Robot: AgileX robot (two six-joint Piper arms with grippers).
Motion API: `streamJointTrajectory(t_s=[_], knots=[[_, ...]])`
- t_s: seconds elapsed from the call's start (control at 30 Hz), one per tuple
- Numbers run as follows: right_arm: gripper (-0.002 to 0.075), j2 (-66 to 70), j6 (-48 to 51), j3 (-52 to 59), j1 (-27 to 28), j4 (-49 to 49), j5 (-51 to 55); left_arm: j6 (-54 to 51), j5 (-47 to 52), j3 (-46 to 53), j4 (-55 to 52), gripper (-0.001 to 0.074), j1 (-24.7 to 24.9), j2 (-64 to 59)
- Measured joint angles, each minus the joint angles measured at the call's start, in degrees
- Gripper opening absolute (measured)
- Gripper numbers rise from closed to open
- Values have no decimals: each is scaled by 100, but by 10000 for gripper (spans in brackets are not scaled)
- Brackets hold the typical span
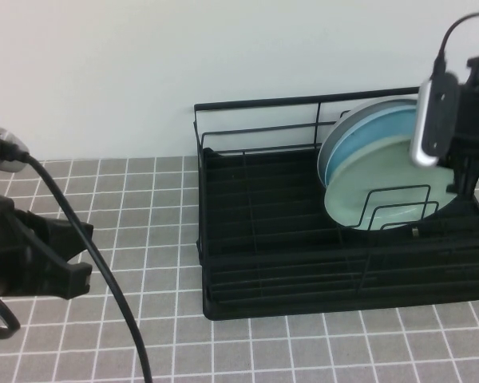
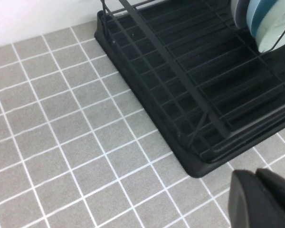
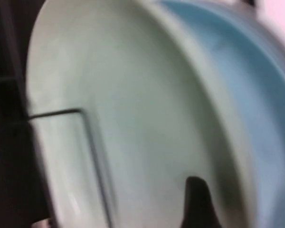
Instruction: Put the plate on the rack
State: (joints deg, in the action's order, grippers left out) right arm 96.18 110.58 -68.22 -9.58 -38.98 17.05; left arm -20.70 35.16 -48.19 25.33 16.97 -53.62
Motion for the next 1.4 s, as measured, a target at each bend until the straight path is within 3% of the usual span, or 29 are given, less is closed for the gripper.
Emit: streamJointTrajectory(t_s=[0.3,0.57,0.67,0.8,0.9,1.17,1.4], knots=[[419,-401,-33,10,0,-632,-53,0,60,0,36,0,0,0],[414,-1140,-1042,33,0,-1145,810,0,494,0,36,0,0,141],[341,-1646,-1490,33,0,-1246,1146,0,527,0,36,0,0,341],[104,-2548,-2011,33,0,-1324,1160,51,542,0,50,-2,0,678],[32,-3234,-2385,33,0,-1736,923,116,518,95,154,0,0,927],[3,-5032,-3702,310,0,-1662,754,116,-78,1166,741,0,0,1692],[2,-6616,-4712,1803,0,-1652,763,116,-640,2228,1183,0,0,2244]])
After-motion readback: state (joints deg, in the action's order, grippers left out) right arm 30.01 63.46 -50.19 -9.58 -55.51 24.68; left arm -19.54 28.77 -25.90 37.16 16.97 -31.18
